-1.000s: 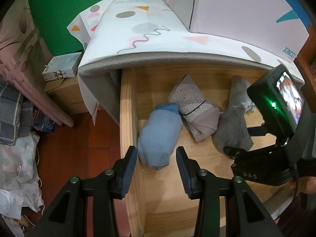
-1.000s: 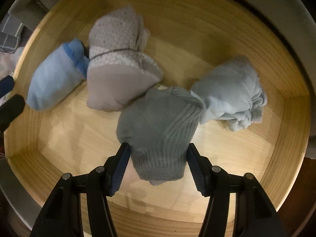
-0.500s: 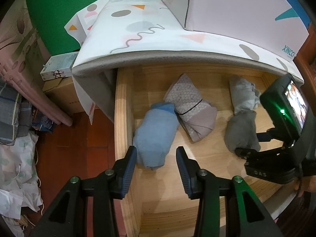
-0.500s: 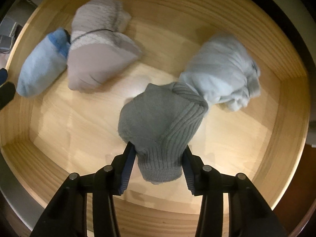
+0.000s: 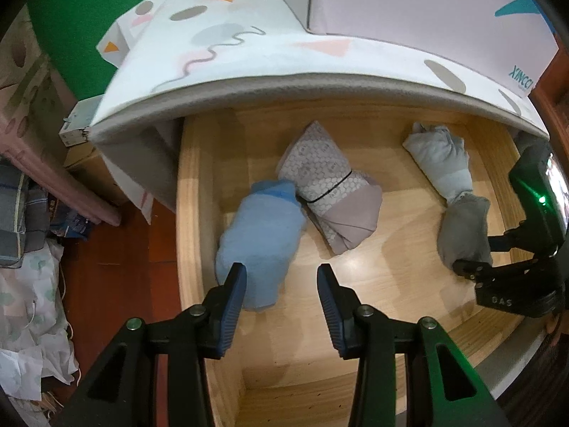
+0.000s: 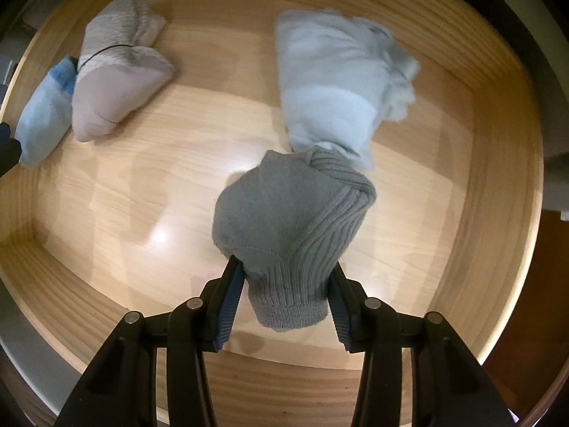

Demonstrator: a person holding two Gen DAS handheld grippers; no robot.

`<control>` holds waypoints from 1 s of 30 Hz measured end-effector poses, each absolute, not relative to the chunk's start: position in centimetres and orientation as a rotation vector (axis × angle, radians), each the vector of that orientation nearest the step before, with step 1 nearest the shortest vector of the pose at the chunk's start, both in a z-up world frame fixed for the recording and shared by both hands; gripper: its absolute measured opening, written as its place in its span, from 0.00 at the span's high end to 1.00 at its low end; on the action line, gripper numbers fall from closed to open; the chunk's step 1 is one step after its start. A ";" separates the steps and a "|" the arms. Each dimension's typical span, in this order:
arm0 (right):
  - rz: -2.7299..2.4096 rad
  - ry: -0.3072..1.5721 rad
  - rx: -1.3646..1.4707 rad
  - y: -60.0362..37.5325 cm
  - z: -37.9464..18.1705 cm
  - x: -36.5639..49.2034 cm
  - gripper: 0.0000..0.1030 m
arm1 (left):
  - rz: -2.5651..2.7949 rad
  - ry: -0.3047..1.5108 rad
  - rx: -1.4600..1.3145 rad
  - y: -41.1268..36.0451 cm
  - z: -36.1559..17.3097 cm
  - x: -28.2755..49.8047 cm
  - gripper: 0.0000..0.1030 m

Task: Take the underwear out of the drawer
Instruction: 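Lower the left tool onto the light blue sock and close on it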

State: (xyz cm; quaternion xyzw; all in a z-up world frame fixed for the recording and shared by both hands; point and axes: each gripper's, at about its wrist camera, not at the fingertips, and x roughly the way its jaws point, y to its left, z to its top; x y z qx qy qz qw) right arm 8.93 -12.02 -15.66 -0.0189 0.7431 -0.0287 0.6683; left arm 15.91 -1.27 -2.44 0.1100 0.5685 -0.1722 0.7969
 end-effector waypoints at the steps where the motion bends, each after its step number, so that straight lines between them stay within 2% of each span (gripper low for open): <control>1: -0.069 1.677 -0.033 -12.2 -15.7 8.9 0.59 | -0.374 1.225 0.238 -1.4 -2.6 16.1 0.59; 10: -0.073 1.673 0.023 -13.4 -15.4 9.3 0.59 | -0.387 1.277 0.245 -2.7 -3.7 18.2 0.59; 14: -0.068 1.671 0.031 -16.8 -14.2 8.6 0.59 | -0.385 1.291 0.247 -3.3 -4.1 18.7 0.59; 30: -0.066 1.669 0.028 -16.3 -14.3 8.6 0.58 | -0.357 1.315 0.144 -2.0 -3.7 20.2 0.59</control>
